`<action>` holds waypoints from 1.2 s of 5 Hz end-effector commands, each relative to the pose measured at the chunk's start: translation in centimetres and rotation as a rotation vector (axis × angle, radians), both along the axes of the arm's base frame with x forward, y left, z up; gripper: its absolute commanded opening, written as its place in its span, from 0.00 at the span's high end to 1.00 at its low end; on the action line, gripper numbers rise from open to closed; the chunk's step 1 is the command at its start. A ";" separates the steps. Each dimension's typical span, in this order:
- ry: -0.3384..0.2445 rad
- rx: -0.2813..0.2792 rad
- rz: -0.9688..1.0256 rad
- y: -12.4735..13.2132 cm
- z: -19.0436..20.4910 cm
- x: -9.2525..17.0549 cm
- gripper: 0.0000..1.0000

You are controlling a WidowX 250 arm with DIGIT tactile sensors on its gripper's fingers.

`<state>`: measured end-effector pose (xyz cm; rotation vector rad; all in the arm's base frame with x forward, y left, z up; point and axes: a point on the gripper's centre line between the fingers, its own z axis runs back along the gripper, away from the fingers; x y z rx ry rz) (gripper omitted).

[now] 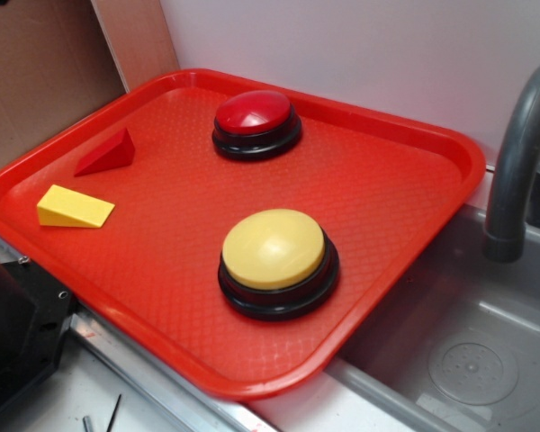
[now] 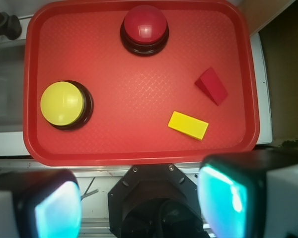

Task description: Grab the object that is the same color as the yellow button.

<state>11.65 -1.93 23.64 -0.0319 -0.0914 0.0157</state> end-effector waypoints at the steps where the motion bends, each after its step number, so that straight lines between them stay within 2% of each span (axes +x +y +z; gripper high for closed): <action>1: 0.000 0.000 0.000 0.0 0.0 0.0 0.00; 2: 0.016 -0.061 -0.250 3.0 -3.0 -0.6 0.00; 3: 0.006 -0.053 -0.427 5.6 -4.7 -0.8 0.00; 4: -0.020 -0.019 -0.514 7.6 -6.8 -0.7 0.00; 5: -0.001 0.064 -0.562 8.2 -9.3 0.7 0.00; 6: -0.007 0.154 -0.470 9.7 -12.3 2.5 0.00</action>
